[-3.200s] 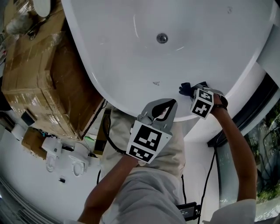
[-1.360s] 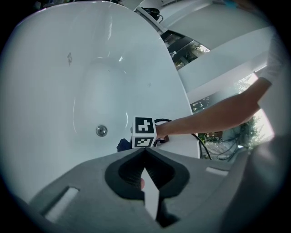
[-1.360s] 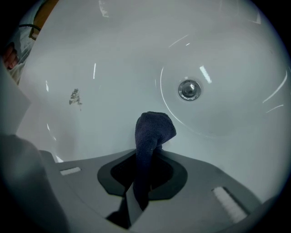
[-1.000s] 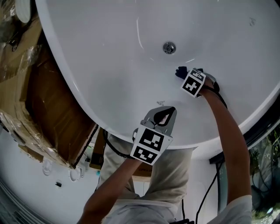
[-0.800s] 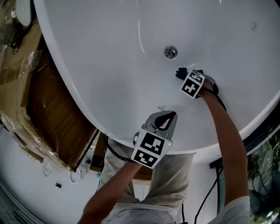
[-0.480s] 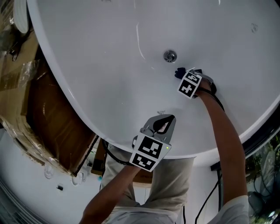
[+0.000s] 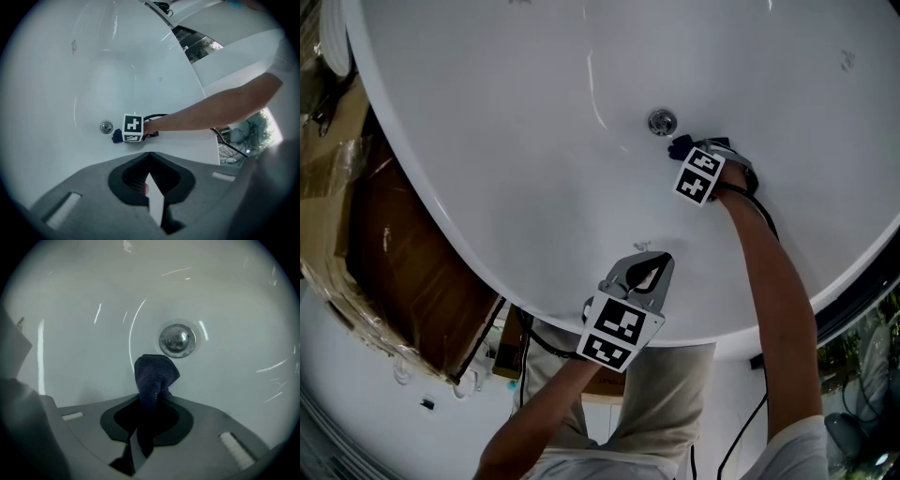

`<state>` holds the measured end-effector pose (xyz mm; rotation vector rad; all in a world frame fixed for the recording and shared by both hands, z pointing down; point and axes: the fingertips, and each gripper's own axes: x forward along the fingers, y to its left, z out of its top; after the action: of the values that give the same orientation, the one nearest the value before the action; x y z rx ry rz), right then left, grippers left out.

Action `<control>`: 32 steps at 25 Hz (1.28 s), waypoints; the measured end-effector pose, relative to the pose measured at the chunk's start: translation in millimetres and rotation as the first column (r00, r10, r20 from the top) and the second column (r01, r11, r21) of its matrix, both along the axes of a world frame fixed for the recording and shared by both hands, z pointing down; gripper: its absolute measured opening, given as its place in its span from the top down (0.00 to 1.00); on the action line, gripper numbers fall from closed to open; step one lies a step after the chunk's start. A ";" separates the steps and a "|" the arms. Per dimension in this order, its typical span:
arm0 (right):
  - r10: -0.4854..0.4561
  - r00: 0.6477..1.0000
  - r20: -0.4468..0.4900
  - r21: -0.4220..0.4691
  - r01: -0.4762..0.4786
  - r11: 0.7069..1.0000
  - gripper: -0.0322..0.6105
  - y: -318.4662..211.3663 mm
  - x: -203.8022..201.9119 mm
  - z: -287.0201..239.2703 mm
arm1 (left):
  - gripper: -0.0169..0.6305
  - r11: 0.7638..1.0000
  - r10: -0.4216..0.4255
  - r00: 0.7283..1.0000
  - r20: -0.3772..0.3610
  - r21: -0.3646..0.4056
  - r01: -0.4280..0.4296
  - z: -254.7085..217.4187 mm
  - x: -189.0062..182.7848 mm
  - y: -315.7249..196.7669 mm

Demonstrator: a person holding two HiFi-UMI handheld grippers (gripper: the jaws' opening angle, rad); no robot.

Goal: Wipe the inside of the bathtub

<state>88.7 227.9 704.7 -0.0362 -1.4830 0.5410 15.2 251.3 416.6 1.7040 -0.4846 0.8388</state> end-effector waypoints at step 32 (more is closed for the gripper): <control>0.009 0.929 0.369 -0.050 0.010 0.999 0.87 20.2 -19.0 -274.0 | 0.98 0.993 -0.003 1.000 -0.020 0.116 0.005 -101.1 -12.1 -35.8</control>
<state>69.7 248.1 430.7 -0.1877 -1.8363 0.5937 3.1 215.5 315.5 1.8160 -0.5319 0.8032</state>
